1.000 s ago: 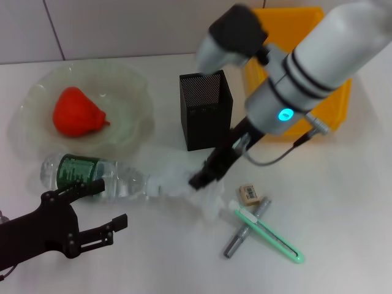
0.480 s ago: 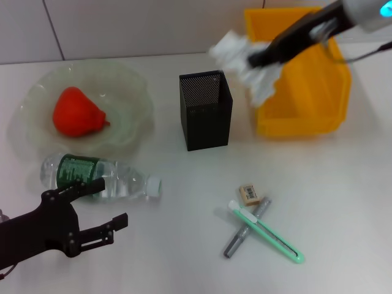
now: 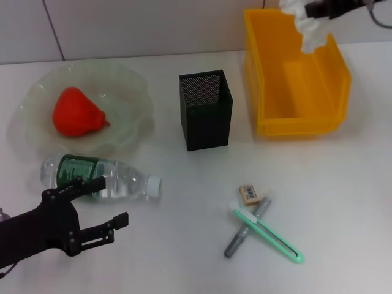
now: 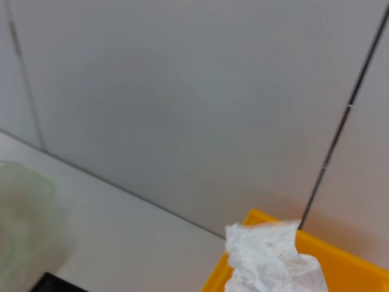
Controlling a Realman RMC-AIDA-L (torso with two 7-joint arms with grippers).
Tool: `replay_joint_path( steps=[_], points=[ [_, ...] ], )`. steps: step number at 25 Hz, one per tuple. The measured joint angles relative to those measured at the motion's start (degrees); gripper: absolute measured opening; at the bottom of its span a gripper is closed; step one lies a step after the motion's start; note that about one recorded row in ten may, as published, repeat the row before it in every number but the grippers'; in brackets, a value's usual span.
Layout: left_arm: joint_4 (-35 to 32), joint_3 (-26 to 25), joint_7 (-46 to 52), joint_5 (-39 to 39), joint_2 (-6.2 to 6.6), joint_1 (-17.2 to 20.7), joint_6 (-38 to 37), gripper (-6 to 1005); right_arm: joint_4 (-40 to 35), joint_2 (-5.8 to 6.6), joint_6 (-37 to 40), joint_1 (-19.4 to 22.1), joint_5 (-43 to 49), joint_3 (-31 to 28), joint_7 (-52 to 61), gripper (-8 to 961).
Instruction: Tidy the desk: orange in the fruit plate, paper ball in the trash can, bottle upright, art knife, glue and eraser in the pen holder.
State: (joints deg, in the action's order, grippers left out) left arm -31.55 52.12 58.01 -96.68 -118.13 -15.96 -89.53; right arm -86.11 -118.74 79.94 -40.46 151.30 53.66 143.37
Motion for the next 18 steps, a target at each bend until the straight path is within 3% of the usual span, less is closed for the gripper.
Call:
replay_joint_path(
  steps=[9,17,18],
  points=[
    [0.0,0.0,0.0,0.0,0.00,0.0,-0.3,859,11.9,-0.12,-10.7,-0.2,2.4,2.1,-0.2,301],
    [0.1,0.0,0.0,0.0,0.00,0.0,-0.3,859,12.4,-0.21,-11.4,0.2,3.5,2.2,-0.1,311],
    [0.1,0.0,0.0,0.0,0.00,0.0,-0.3,859,12.4,-0.21,-11.4,0.2,3.5,2.2,-0.1,351]
  ],
)
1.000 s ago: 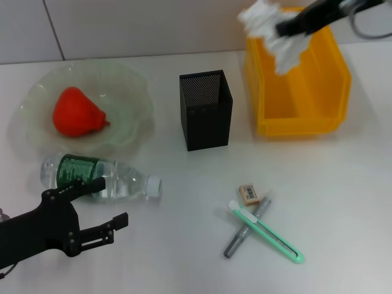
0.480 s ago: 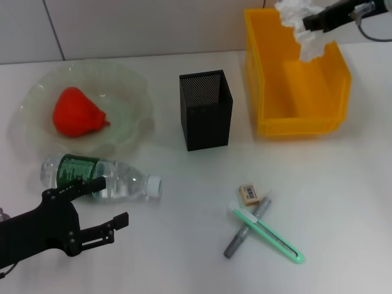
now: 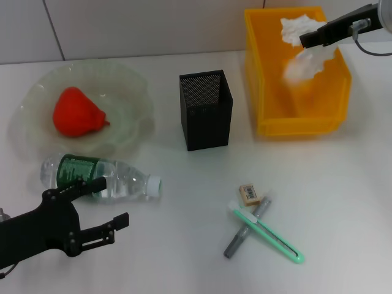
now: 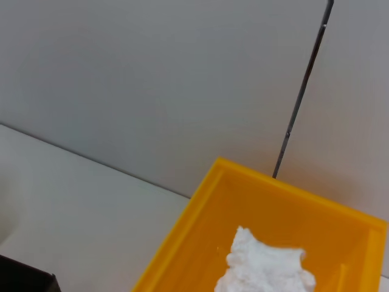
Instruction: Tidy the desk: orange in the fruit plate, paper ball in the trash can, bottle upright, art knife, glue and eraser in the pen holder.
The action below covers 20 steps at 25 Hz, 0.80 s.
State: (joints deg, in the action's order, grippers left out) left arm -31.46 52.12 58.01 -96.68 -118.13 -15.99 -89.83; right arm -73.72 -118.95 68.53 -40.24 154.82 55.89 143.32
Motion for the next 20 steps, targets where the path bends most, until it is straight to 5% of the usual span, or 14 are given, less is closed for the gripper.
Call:
replay_joint_path(
  steps=[15,20],
  points=[
    [0.1,0.0,0.0,0.0,0.00,0.1,-0.1,858,-6.1,-0.01,3.1,1.5,-2.6,-0.7,0.6,847],
    [0.1,0.0,0.0,0.0,0.00,0.1,-0.1,857,-8.5,-0.04,4.2,2.4,-4.9,-0.6,0.6,847]
  ],
)
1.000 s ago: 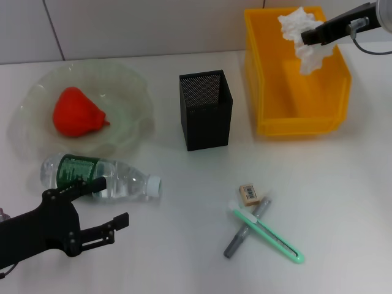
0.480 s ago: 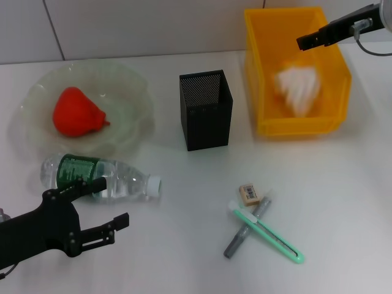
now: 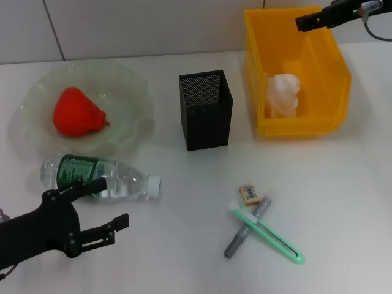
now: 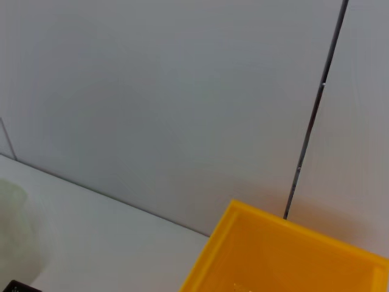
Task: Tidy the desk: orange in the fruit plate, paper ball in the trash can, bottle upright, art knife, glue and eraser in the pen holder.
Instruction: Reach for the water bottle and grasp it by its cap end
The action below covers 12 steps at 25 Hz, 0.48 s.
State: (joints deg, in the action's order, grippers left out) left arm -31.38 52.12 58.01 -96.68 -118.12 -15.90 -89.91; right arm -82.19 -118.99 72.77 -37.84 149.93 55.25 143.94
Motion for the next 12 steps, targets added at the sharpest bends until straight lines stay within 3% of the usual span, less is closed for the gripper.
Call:
replay_joint_path(
  steps=[5,12],
  points=[
    [0.0,0.0,0.0,0.0,0.00,0.0,0.0,857,-0.3,-0.06,0.1,0.4,-1.0,0.3,0.0,847],
    [0.0,0.0,0.0,0.0,0.00,0.0,0.0,856,-2.9,-0.05,0.1,4.4,-13.3,0.0,-4.2,847]
  ],
)
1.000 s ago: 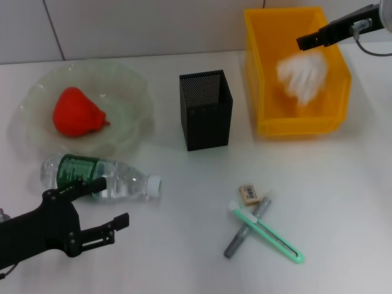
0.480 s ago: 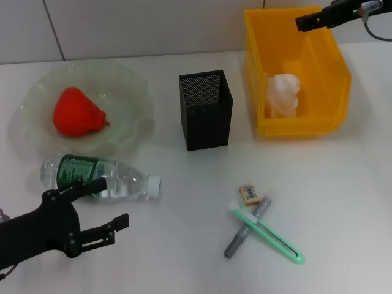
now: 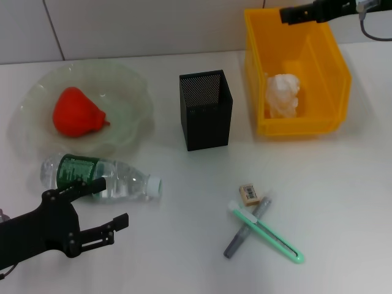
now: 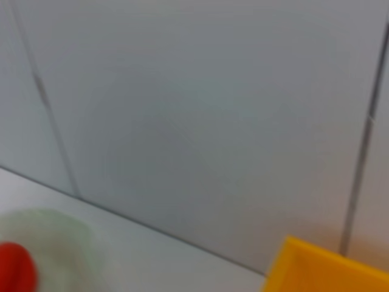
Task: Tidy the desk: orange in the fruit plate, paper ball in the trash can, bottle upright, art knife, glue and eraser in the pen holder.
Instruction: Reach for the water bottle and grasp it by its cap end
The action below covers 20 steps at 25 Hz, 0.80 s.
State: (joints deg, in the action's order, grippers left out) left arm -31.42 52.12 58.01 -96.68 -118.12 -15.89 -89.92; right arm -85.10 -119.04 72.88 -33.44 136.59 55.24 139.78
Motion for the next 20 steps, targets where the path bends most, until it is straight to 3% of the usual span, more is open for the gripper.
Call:
replay_joint_path(
  steps=[9,16,20],
  points=[
    [-0.3,0.0,0.0,0.0,0.00,0.2,0.0,856,-0.9,-0.06,0.0,10.0,-23.7,0.0,-15.0,848],
    [-0.4,-0.4,0.0,0.0,0.00,0.3,-0.6,855,2.2,-0.03,0.5,13.6,-31.5,-1.0,-21.3,848],
    [-0.8,-0.4,0.0,0.2,0.00,0.2,-1.6,855,7.3,0.05,5.6,15.0,-39.6,-4.5,-27.2,848]
  ],
)
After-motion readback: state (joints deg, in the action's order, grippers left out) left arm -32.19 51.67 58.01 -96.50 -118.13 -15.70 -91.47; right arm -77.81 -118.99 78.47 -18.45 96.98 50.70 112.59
